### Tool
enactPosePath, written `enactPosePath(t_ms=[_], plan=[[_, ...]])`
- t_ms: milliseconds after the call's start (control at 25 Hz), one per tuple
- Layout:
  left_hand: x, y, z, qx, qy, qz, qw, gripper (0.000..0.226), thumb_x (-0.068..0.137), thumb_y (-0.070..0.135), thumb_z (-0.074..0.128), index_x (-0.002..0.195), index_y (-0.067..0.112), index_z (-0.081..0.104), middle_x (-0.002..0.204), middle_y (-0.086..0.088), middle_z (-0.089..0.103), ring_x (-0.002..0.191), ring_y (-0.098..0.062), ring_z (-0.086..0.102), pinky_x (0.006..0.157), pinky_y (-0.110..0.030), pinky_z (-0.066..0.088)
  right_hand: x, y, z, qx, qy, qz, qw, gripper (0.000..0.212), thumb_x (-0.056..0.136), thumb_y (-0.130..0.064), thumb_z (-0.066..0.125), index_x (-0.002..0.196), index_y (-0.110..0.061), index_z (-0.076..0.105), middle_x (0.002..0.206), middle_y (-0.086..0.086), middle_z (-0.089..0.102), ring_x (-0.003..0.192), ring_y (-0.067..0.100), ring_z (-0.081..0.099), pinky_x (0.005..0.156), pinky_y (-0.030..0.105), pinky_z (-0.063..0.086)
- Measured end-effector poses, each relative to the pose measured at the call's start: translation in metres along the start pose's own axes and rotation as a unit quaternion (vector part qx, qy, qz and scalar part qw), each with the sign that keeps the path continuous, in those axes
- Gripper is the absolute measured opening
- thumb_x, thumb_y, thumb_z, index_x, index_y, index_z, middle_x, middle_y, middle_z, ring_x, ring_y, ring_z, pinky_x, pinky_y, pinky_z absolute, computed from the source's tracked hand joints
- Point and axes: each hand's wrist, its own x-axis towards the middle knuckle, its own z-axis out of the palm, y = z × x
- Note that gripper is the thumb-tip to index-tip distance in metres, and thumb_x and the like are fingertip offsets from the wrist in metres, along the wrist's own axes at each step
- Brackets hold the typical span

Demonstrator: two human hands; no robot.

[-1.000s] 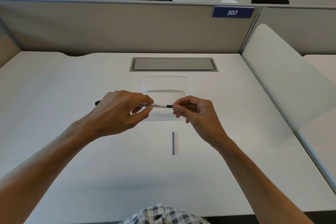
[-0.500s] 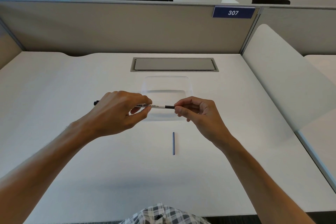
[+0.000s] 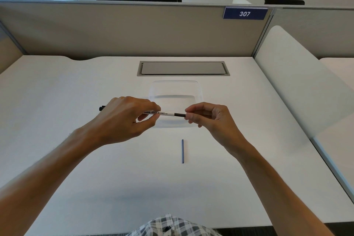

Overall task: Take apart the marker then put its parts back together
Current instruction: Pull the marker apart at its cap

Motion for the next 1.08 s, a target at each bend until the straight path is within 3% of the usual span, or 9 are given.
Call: enactPosePath(t_ms=[200, 440, 680, 800, 960, 1080], plan=[[0.001, 0.0, 0.0, -0.003, 0.001, 0.002, 1.0, 0.015, 0.092, 0.036, 0.056, 0.098, 0.03, 0.069, 0.064, 0.014, 0.056, 0.053, -0.001, 0.047, 0.049, -0.015, 0.027, 0.0, 0.004, 0.001, -0.008, -0.019, 0.02, 1.0, 0.022, 0.096, -0.026, 0.063, 0.086, -0.012, 0.077, 0.079, 0.002, 0.077, 0.073, 0.01, 0.069, 0.065, 0.016, 0.049], [-0.001, -0.001, 0.002, -0.009, -0.005, 0.004, 1.0, 0.02, 0.093, 0.039, 0.053, 0.099, 0.029, 0.069, 0.063, 0.014, 0.054, 0.051, 0.0, 0.046, 0.049, -0.016, 0.03, 0.001, 0.005, -0.002, -0.009, -0.028, 0.015, 0.999, 0.005, 0.088, -0.016, 0.073, 0.088, -0.016, 0.078, 0.08, 0.002, 0.078, 0.075, 0.009, 0.07, 0.064, 0.014, 0.048], [0.0, -0.002, 0.002, -0.006, -0.015, 0.01, 1.0, 0.022, 0.091, 0.042, 0.049, 0.096, 0.031, 0.068, 0.063, 0.013, 0.053, 0.055, -0.005, 0.048, 0.048, -0.02, 0.034, -0.001, 0.005, -0.009, -0.063, -0.035, 0.003, 0.997, 0.008, 0.085, -0.015, 0.077, 0.092, -0.019, 0.079, 0.085, -0.004, 0.079, 0.084, 0.007, 0.074, 0.075, 0.01, 0.051], [0.001, -0.004, 0.002, -0.004, -0.024, 0.014, 1.0, 0.017, 0.093, 0.039, 0.053, 0.097, 0.033, 0.069, 0.062, 0.015, 0.051, 0.058, -0.003, 0.05, 0.048, -0.017, 0.031, -0.001, 0.005, -0.01, -0.109, -0.028, -0.007, 0.994, 0.006, 0.085, -0.02, 0.077, 0.09, -0.023, 0.079, 0.087, -0.009, 0.078, 0.086, 0.006, 0.073, 0.076, 0.016, 0.054], [0.0, -0.007, 0.004, 0.001, -0.03, 0.01, 0.999, 0.017, 0.092, 0.038, 0.055, 0.099, 0.033, 0.069, 0.064, 0.013, 0.054, 0.055, 0.001, 0.047, 0.049, -0.016, 0.03, -0.003, 0.008, -0.007, -0.141, -0.013, -0.012, 0.99, 0.005, 0.085, -0.026, 0.077, 0.09, -0.028, 0.079, 0.088, -0.009, 0.077, 0.086, 0.012, 0.071, 0.075, 0.035, 0.053], [0.0, -0.008, 0.005, 0.002, -0.035, 0.009, 0.999, 0.015, 0.093, 0.037, 0.056, 0.1, 0.033, 0.069, 0.064, 0.013, 0.053, 0.054, 0.001, 0.047, 0.049, -0.017, 0.03, -0.002, 0.011, -0.006, -0.159, -0.01, -0.023, 0.987, 0.008, 0.085, -0.027, 0.076, 0.093, -0.028, 0.078, 0.089, -0.009, 0.077, 0.089, 0.01, 0.07, 0.078, 0.032, 0.052]])
